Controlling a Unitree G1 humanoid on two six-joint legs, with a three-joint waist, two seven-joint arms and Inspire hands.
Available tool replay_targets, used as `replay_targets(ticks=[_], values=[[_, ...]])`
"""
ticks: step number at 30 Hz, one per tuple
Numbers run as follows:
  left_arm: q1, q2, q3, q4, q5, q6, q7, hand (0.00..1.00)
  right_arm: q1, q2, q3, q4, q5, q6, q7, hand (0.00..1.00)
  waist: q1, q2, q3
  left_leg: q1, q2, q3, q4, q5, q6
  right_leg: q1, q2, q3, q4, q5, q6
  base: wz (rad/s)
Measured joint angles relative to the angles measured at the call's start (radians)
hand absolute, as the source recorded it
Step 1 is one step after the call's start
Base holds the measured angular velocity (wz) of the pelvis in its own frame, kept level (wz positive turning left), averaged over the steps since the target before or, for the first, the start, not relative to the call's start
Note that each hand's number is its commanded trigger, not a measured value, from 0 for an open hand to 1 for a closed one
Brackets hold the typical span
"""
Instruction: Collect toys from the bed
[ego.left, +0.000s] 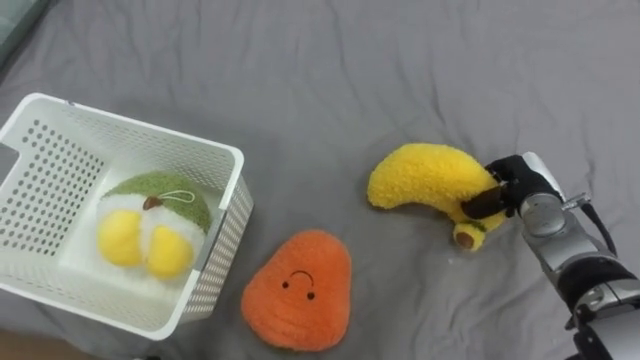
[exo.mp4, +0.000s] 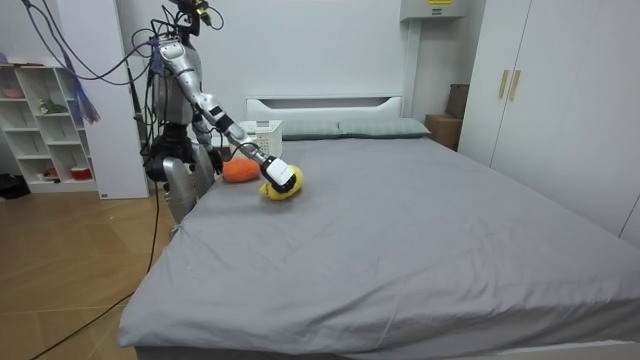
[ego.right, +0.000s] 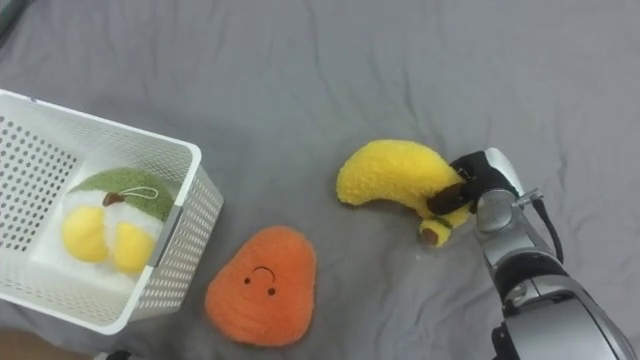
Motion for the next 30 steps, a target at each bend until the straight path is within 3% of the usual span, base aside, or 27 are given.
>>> replay_targets(ticks=[2,7,11,16,24,25,30], values=[[0.014,0.001,0.004,-0.005,0.0,0.0,0.0,0.0,0.0,0.0,-0.016,-0.019,0.0,0.002,0.0,1.0,-0.013,-0.001,-0.0027,0.009,0.0,-0.001,0.0,0.0,0.0,0.009,0.0,-0.003,0.0,0.0,0.0,0.0],[0.054,0.007,0.047,-0.01,0.006,0.004,-0.001,0.0,-0.001,-0.004,-0.015,-0.146,0.009,0.004,0.0,1.0,-0.047,-0.017,-0.0183,0.067,0.002,-0.001,-0.002,0.0,0.0,0.067,0.0,-0.025,-0.001,0.0,0.0,-0.01],[0.092,0.009,0.069,-0.032,0.013,0.004,0.0,0.0,0.001,-0.004,-0.015,-0.213,0.009,0.006,0.001,1.0,-0.066,-0.026,-0.0238,0.117,0.002,-0.005,-0.005,0.0,0.0,0.124,-0.002,-0.053,-0.006,0.0,0.0,0.1],[0.132,0.009,0.1,-0.084,0.02,0.009,0.021,0.0,0.006,0.001,-0.012,-0.42,0.019,0.018,0.014,1.0,-0.07,-0.053,-0.0363,0.158,-0.001,-0.008,-0.013,0.0,0.0,0.17,-0.002,-0.051,-0.021,0.0,0.0,0.03],[0.189,0.008,0.115,-0.151,0.027,0.026,0.029,0.0,0.047,0.031,-0.009,-0.653,0.012,0.048,0.067,1.0,-0.063,-0.056,-0.04,0.227,-0.003,-0.012,-0.029,-0.001,-0.001,0.251,0.0,-0.051,-0.039,0.003,-0.006,0.03],[0.192,0.008,0.116,-0.153,0.035,0.027,0.028,0.0,0.06,0.036,-0.009,-0.687,0.005,0.048,0.07,1.0,-0.059,-0.057,-0.0434,0.229,-0.003,-0.012,-0.028,-0.001,-0.001,0.253,0.0,-0.05,-0.039,0.004,-0.006,0.0],[0.186,0.007,0.115,-0.144,0.035,0.027,0.021,0.0,0.061,0.043,0.01,-0.747,-0.017,0.047,0.089,1.0,-0.036,-0.055,-0.0438,0.245,-0.004,-0.016,-0.03,-0.001,-0.001,0.262,0.001,-0.051,-0.038,0.004,-0.006,0.01]])
